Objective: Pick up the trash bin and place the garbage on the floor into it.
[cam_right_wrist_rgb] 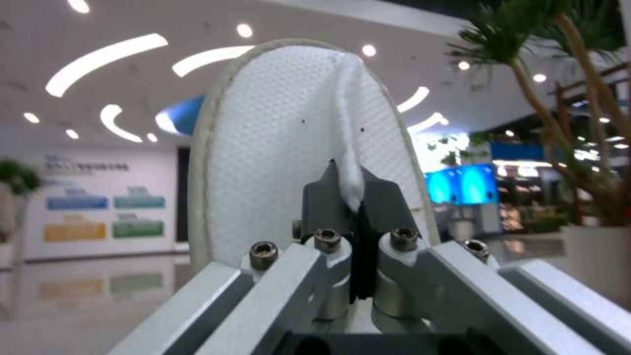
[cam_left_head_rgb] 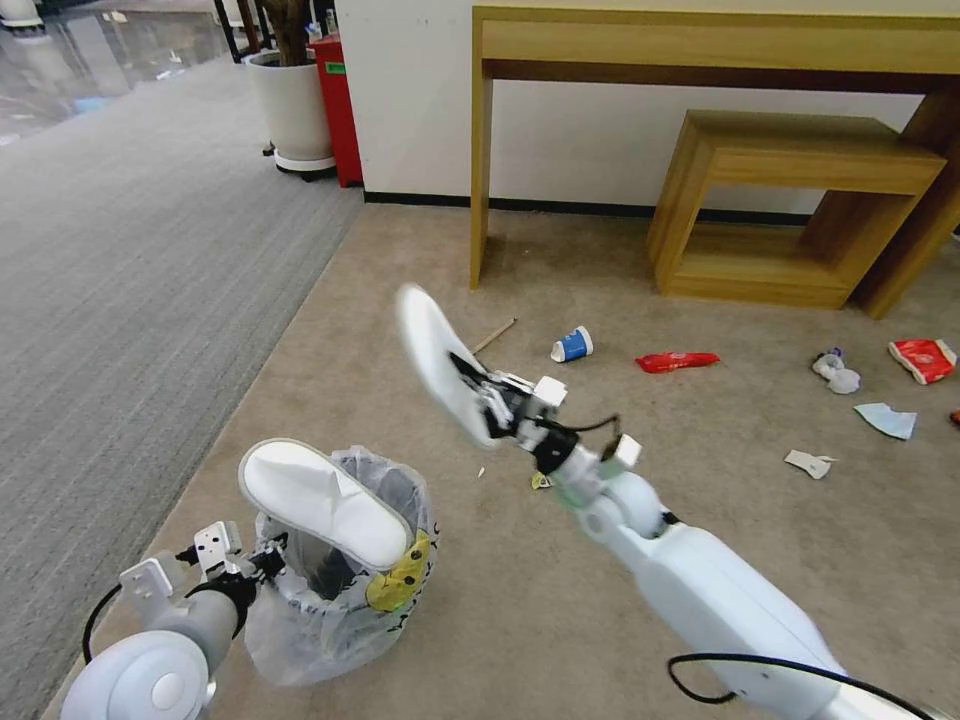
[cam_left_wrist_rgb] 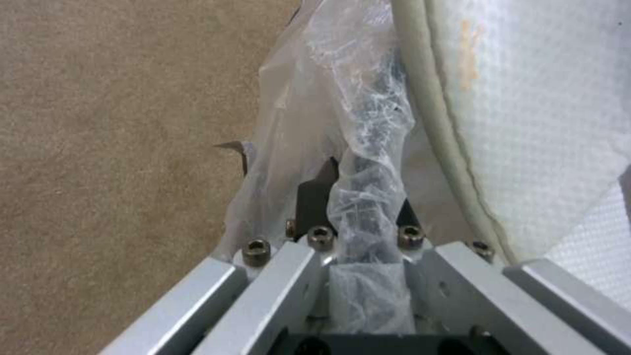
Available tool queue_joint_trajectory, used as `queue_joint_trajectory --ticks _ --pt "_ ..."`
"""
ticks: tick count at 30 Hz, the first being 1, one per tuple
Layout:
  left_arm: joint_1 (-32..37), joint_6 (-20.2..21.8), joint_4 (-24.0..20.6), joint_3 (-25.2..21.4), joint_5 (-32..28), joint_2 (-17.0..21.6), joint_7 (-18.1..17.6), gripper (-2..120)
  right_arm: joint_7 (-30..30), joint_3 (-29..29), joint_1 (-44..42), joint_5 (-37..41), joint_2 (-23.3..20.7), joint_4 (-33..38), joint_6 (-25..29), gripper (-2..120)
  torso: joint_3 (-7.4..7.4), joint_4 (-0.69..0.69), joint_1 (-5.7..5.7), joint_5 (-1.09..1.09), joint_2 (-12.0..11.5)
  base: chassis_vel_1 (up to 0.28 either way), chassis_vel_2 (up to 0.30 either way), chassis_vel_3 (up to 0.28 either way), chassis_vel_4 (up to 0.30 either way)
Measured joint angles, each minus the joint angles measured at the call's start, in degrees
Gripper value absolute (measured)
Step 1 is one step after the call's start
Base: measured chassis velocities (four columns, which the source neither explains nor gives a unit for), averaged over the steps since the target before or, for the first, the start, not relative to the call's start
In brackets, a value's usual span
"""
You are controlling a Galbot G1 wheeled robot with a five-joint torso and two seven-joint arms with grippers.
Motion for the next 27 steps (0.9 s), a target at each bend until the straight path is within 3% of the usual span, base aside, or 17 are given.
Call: queue_joint_trajectory --ticks 11,22,27 --pt "-0.63 0.05 0.32 0.16 0.11 -0.49 -0.14 1 -1.35 -7.07 3.59 6.06 3.69 0.06 1.63 0 0.0 -0.01 0.0 0.01 0.0 0.0 0.0 0.0 0.0" --pt "-0.94 0.06 0.26 0.05 -0.4 -0.68 -0.36 1 -6.73 -11.71 1.74 7.59 9.93 -8.17 4.32 0 0.0 0.0 0.0 0.01 0.0 0.0 0.0 0.0 0.0" --pt "-0.97 0.06 -0.11 -0.03 -0.86 -0.68 -0.59 1 -7.73 -12.5 1.19 6.96 10.44 -11.16 5.13 0 0.0 0.0 0.0 0.01 0.0 0.0 0.0 0.0 0.0"
